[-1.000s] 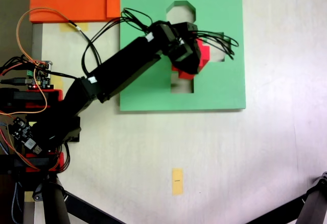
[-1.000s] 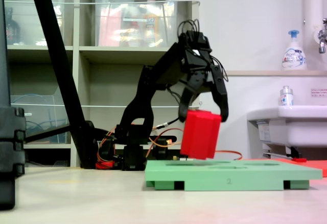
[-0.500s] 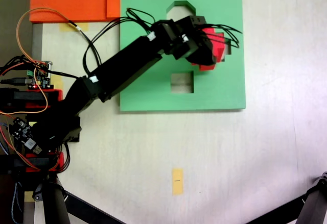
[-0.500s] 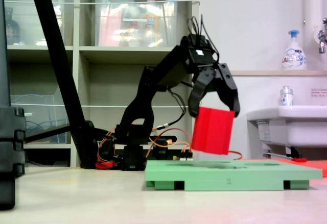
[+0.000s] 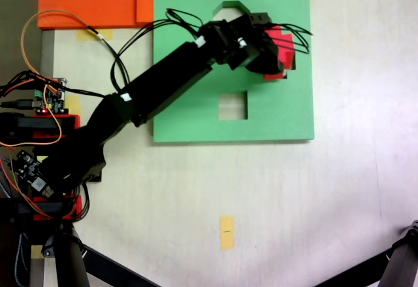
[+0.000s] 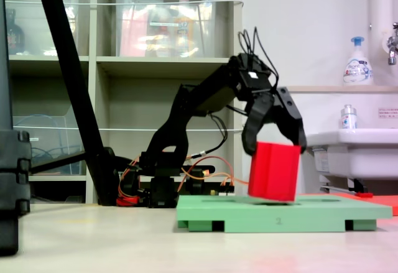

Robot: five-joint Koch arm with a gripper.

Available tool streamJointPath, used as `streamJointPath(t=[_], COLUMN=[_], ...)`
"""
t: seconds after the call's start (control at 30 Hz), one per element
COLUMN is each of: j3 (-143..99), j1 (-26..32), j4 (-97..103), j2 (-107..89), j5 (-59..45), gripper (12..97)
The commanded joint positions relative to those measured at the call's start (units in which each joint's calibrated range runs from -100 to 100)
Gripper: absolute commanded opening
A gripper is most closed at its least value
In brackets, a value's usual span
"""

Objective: Put the cross columnar block into the corresponding hole

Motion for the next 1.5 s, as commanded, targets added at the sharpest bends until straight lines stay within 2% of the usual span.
streamJointPath(t=[0.0, 0.6, 1.47], j3=[5.63, 5.73, 5.33], j1=[0.34, -0.15, 0.59], j4=[6.08, 11.66, 2.51], j2=[-1.70, 2.21, 12.40], j5=[0.54, 1.03, -1.22], gripper=[31.3, 31.5, 31.7])
